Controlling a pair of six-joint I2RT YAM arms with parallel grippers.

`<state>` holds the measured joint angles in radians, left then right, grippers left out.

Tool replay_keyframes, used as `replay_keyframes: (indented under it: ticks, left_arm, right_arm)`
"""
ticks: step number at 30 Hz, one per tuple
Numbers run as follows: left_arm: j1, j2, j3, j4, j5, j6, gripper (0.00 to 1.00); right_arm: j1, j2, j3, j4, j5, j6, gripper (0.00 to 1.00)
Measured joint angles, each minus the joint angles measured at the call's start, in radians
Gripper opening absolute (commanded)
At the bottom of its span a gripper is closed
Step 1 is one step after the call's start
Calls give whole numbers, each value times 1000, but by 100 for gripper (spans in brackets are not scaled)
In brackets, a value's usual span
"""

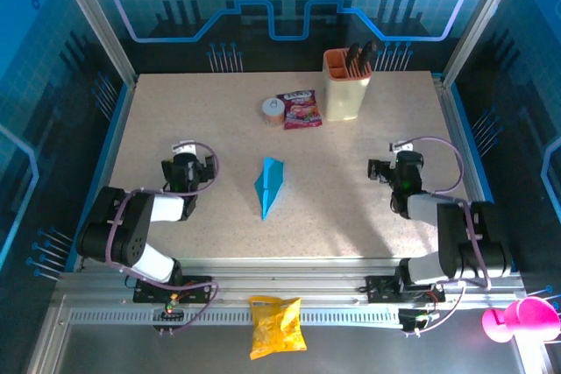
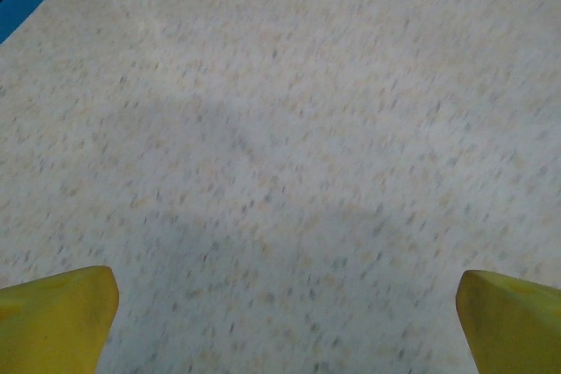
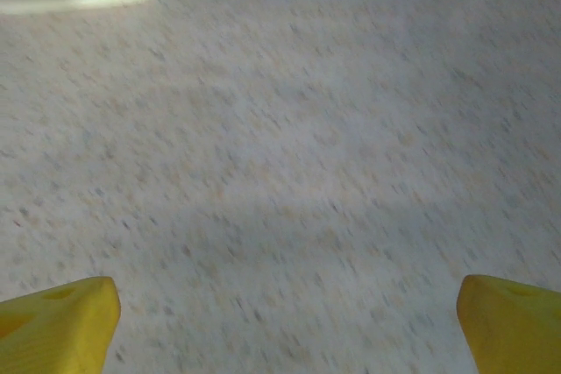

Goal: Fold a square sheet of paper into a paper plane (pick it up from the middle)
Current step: Reset both arms

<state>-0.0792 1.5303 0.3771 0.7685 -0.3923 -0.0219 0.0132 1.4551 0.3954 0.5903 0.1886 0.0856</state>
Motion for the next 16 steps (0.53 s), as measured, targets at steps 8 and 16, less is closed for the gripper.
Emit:
replay_keyframes:
  ticks: [8,16]
  left_arm:
    - [52,16,-5,120,152,1,100]
    - [52,16,-5,141,182,-1,100]
  right_arm:
    - [67,78,-10,227,9,-47,99]
    - [77,78,-10,257,24,-53,99]
